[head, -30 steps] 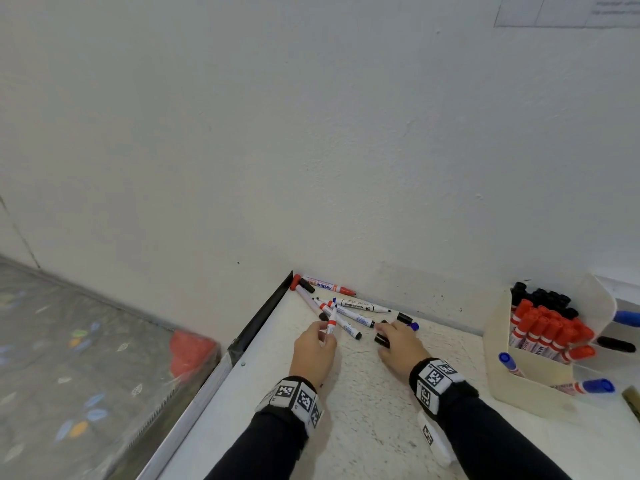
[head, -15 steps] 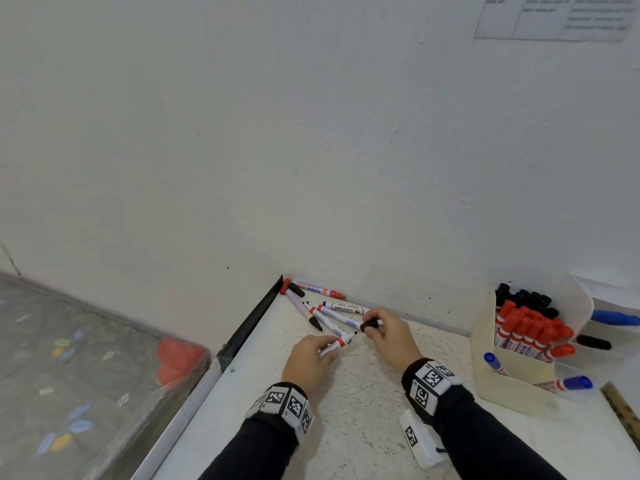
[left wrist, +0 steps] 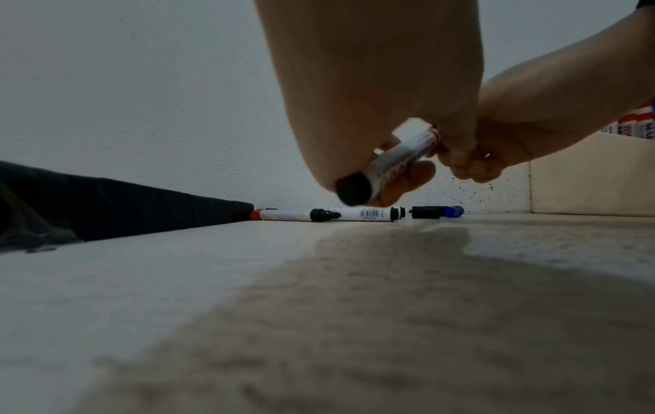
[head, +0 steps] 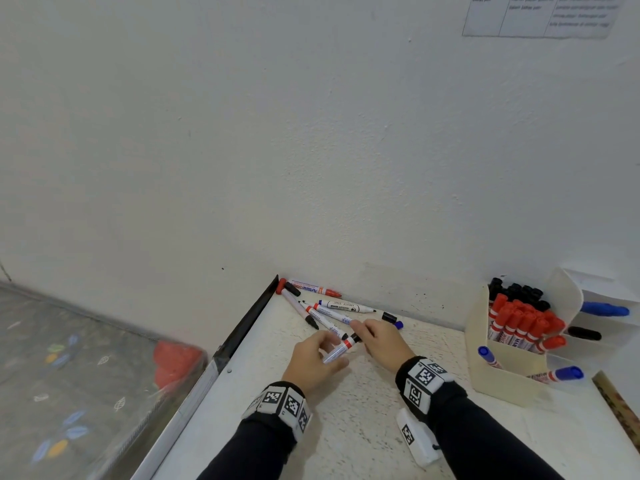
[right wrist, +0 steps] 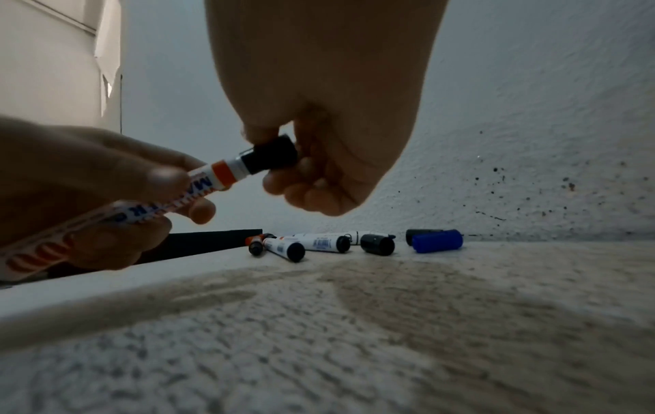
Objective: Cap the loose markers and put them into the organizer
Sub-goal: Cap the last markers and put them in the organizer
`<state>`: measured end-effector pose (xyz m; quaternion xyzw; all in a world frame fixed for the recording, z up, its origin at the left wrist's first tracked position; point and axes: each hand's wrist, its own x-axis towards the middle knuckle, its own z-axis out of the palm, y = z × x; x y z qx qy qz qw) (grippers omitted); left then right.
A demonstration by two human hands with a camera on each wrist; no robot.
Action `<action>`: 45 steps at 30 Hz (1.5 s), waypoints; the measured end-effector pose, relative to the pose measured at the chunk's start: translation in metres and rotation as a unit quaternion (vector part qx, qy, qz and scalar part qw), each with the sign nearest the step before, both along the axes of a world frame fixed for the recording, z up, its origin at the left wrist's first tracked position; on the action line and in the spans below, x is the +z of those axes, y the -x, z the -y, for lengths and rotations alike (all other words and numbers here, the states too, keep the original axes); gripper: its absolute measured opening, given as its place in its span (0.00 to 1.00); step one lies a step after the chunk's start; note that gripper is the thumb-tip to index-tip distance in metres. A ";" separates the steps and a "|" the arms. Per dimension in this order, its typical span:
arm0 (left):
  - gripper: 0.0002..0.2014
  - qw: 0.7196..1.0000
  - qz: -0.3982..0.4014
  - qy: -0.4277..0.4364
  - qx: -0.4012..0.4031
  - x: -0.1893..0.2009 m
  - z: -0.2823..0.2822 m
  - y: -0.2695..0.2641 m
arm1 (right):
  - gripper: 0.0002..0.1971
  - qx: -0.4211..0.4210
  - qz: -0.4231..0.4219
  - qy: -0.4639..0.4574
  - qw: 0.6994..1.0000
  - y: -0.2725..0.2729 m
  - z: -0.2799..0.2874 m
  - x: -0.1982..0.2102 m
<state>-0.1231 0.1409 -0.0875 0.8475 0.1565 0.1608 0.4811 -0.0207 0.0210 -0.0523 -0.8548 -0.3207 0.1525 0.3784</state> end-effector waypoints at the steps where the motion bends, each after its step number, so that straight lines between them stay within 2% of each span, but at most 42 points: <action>1: 0.10 1.000 0.002 -0.016 0.005 0.001 0.000 0.000 | 0.22 -0.010 0.009 0.019 1.000 0.001 -0.002 0.002; 4: 0.07 0.999 -0.007 -0.044 0.017 -0.001 -0.002 0.000 | 0.25 -0.035 0.000 0.033 0.999 0.006 -0.009 0.006; 8: 0.09 0.999 -0.017 -0.032 -0.040 0.000 -0.001 0.001 | 0.25 -0.042 -0.002 0.032 0.999 0.012 -0.011 0.006; 10: 0.11 0.998 -0.026 0.029 -0.054 0.004 0.001 0.002 | 0.23 -0.028 -0.006 0.012 1.000 0.014 -0.011 0.008; 11: 0.12 0.993 -0.034 0.093 -0.061 0.006 0.001 0.002 | 0.22 -0.017 -0.015 -0.002 1.000 0.015 -0.011 0.009; 13: 0.13 0.969 -0.046 0.227 -0.081 0.010 0.003 0.004 | 0.19 0.008 -0.034 -0.029 0.999 0.015 -0.009 0.011; 14: 0.13 0.959 -0.048 0.266 -0.088 0.011 0.003 0.005 | 0.17 0.018 -0.041 -0.036 0.998 0.016 -0.007 0.012; 17: 0.13 0.951 -0.056 0.290 -0.096 0.012 0.005 0.005 | 0.16 0.041 -0.052 -0.025 0.997 0.012 0.000 0.015; 22: 0.15 0.964 -0.069 0.239 -0.097 0.016 0.010 0.002 | 0.17 0.056 0.014 0.038 0.998 0.002 0.020 0.027; 25: 0.18 0.971 -0.101 0.199 -0.082 0.016 0.012 -0.003 | 0.11 0.007 0.009 -0.020 1.000 -0.007 0.036 0.046; 29: 0.26 0.992 -0.117 -0.001 -0.055 0.008 0.010 -0.021 | 0.03 -0.094 0.035 -0.158 0.982 -0.031 0.064 0.093; 31: 0.39 0.975 -0.171 -0.129 -0.051 0.005 0.010 -0.031 | 0.04 -0.150 0.103 -0.180 0.967 -0.049 0.082 0.115; 32: 0.41 0.957 -0.205 -0.197 -0.050 0.003 0.010 -0.036 | 0.06 -0.175 0.138 -0.178 0.958 -0.059 0.093 0.125; 35: 0.31 0.910 -0.274 -0.309 -0.039 0.003 0.013 -0.043 | 0.09 -0.241 0.203 -0.155 0.936 -0.086 0.125 0.144; 38: 0.29 0.878 -0.313 -0.358 -0.062 0.001 0.015 -0.044 | 0.09 -0.281 0.205 -0.109 0.931 -0.104 0.150 0.146; 41: 0.27 0.882 -0.291 -0.361 -0.084 -0.006 0.016 -0.045 | 0.10 -0.302 0.183 -0.111 0.929 -0.112 0.164 0.140; 45: 0.19 0.919 -0.211 -0.324 -0.079 0.000 0.028 -0.041 | 0.11 -0.307 0.185 -0.052 0.932 -0.114 0.165 0.135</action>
